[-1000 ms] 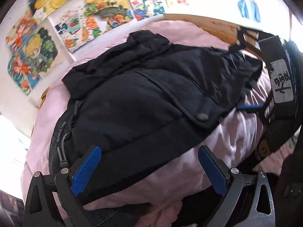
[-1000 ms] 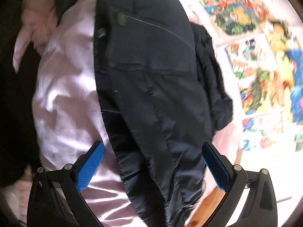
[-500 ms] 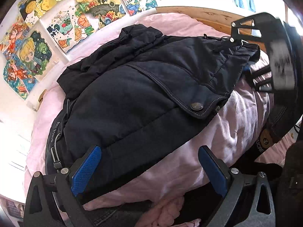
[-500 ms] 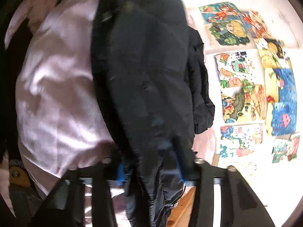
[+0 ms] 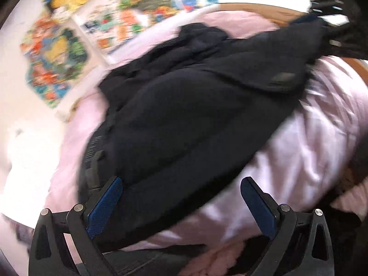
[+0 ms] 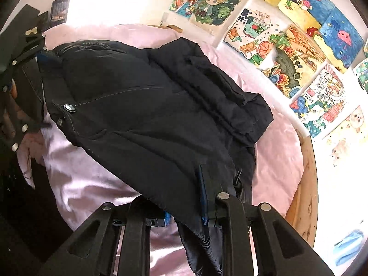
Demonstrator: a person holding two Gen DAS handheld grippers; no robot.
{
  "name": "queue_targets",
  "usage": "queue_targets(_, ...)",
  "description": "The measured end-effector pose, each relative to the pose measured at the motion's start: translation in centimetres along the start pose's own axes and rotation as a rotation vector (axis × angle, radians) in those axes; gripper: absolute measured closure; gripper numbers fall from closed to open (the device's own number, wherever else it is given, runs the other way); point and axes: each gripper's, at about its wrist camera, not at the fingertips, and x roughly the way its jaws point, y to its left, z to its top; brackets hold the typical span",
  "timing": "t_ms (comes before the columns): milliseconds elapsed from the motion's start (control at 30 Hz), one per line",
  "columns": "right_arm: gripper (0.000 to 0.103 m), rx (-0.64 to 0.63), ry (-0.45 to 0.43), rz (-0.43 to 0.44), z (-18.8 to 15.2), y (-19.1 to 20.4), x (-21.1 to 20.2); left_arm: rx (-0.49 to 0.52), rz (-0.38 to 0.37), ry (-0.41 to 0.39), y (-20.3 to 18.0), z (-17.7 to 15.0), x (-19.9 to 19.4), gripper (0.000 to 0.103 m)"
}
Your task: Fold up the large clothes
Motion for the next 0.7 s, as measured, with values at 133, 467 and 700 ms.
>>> queue_targets(133, 0.086, 0.014, -0.007, -0.004, 0.4, -1.6, 0.5, -0.082, 0.087, -0.031, 1.8, 0.0, -0.5, 0.000)
queue_targets(467, 0.086, 0.137, -0.058, -0.029, 0.5, -4.2, -0.9, -0.174, 0.284, -0.188, 4.3, -0.2, -2.9, 0.047)
queue_targets(700, 0.086, 0.044, -0.020, -0.068, -0.6, -2.3, -1.3, -0.252, 0.182, -0.249, 6.1, 0.1, -3.3, 0.090)
